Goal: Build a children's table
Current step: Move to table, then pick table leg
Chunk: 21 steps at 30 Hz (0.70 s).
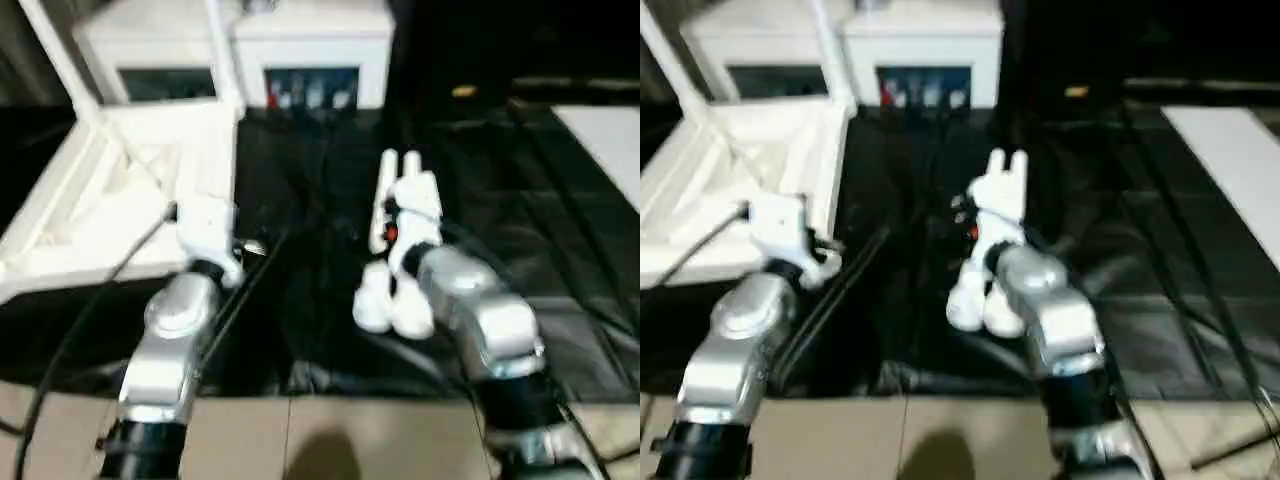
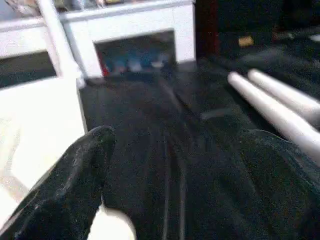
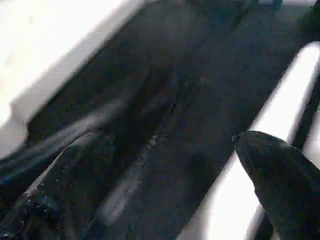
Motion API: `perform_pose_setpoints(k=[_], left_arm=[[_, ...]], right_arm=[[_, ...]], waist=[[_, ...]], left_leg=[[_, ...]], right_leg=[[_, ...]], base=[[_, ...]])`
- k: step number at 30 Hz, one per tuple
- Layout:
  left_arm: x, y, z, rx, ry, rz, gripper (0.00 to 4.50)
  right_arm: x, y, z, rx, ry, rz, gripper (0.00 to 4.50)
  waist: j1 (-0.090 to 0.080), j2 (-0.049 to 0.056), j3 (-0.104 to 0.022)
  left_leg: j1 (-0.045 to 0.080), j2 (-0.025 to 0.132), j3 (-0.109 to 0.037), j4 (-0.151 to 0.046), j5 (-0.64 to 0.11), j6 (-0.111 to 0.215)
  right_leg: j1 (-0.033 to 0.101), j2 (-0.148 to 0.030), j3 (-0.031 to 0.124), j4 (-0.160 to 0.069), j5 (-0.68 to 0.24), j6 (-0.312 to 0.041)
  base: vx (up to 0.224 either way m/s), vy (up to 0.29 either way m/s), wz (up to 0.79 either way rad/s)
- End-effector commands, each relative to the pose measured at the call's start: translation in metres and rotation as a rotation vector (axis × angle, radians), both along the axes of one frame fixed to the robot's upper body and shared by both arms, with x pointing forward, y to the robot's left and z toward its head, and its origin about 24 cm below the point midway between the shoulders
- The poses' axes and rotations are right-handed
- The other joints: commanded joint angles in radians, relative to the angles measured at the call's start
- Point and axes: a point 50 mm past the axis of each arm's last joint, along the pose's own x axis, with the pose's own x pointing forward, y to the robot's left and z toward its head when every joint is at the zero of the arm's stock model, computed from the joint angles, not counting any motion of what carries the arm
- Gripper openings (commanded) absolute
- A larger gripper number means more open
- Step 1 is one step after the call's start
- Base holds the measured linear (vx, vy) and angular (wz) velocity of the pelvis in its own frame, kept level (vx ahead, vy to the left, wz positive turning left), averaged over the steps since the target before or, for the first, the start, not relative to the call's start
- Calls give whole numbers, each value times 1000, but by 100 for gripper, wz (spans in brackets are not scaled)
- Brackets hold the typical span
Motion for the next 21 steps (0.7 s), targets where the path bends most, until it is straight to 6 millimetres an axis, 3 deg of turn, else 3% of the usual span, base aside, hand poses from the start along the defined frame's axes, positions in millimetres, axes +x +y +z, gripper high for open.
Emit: perform_pose_setpoints(k=[1, 2, 3, 4, 5, 6, 7, 8, 9, 11, 12, 14, 15, 16, 21], left_arm=[[-3, 3, -4, 17, 31, -22, 450], [-4, 3, -5, 21, 36, -33, 450], [-5, 4, -6, 26, 53, -51, 450], [-5, 4, -6, 27, 53, -52, 450], [-5, 5, -7, 32, 65, -62, 450], [-5, 5, -7, 34, 72, -72, 450], [-6, 6, -7, 35, 78, -82, 450], [-6, 6, -7, 35, 79, -83, 450], [-8, 5, -6, 35, 96, -115, 450], [-10, 4, -5, 32, 104, -146, 450], [-11, 3, -4, 24, 111, -159, 450], [-13, 3, -3, 10, 123, -176, 450], [-14, 3, -3, 0, 134, -185, 450], [-15, 2, -3, -10, 144, -195, 450], [-25, -2, -2, -11, 200, -318, 450]], right_arm=[[3, 9, -1, 1, 37, 16, 447], [5, 10, -1, -1, 51, 15, 447], [11, 12, 0, -5, 66, 6, 447], [12, 12, 0, -5, 67, 5, 447], [15, 14, 0, -6, 82, 3, 447], [18, 15, 0, -17, 89, -7, 447], [21, 14, 0, -32, 93, -25, 447], [21, 14, 0, -33, 94, -26, 447], [28, 13, 0, -78, 99, -58, 447], [35, 11, 1, -109, 94, -103, 447], [37, 10, 3, -115, 93, -123, 447], [41, 8, 5, -111, 102, -151, 447], [41, 8, 6, -95, 127, -151, 447], [42, 9, 5, -78, 157, -142, 447], [45, 1, -2, -64, 272, -204, 447]], waist=[[-23, 26, -109], [-21, 15, -88], [-11, -3, -81], [0, -12, -75], [33, -8, -81], [35, -8, -71], [31, -13, -56], [31, -4, -55], [29, -3, -53], [18, -10, -45], [15, -10, -44], [10, -9, -38], [10, -22, -36], [12, -16, -35], [9, -18, -35]], left_leg=[[152, 52, -51, -8, 1229, 129], [143, 52, -53, 2, 1262, 139], [101, 21, -21, -3, 1121, 127], [56, -2, 4, -20, 943, 115], [5, 10, 20, -49, 631, 79], [0, 18, 24, -58, 542, 59], [-18, 33, 23, -83, 360, 2], [-14, 41, 22, -92, 279, -25], [0, 48, 26, -104, 175, -61], [6, 56, 38, -123, 67, -83], [4, 54, 41, -125, 54, -85], [5, 58, 49, -133, -19, -88], [3, 59, 52, -135, -37, -85], [4, 59, 54, -135, -59, -86], [-7, 59, 54, -141, -82, -96]], right_leg=[[-34, -3, 2, 24, 812, -147], [-69, -60, 13, -26, 602, -152], [-31, -65, 24, -39, 615, -161], [13, -62, 34, -36, 639, -173], [65, -65, 46, -34, 756, -205], [62, -65, 44, -41, 732, -219], [75, -72, 37, -57, 570, -237], [74, -76, 31, -63, 461, -245], [70, -77, 30, -77, 313, -248], [62, -77, 27, -97, 129, -250], [63, -75, 26, -101, 97, -246], [50, -75, 25, -114, -25, -222], [49, -74, 24, -120, -58, -212], [43, -75, 25, -120, -116, -199], [32, -74, 19, -126, -176, -170]], base=[[-1, -73, 2], [-1, -73, 2], [0, 0, 0], [-90, -35, 9], [-90, -35, 9], [-142, -28, 8], [-139, -34, 0], [-139, -34, 0], [-138, -41, 0], [-136, -39, 7], [-127, -38, 8], [-110, -30, 6], [-100, -19, 6], [-85, -21, 5], [-52, -12, 2]])
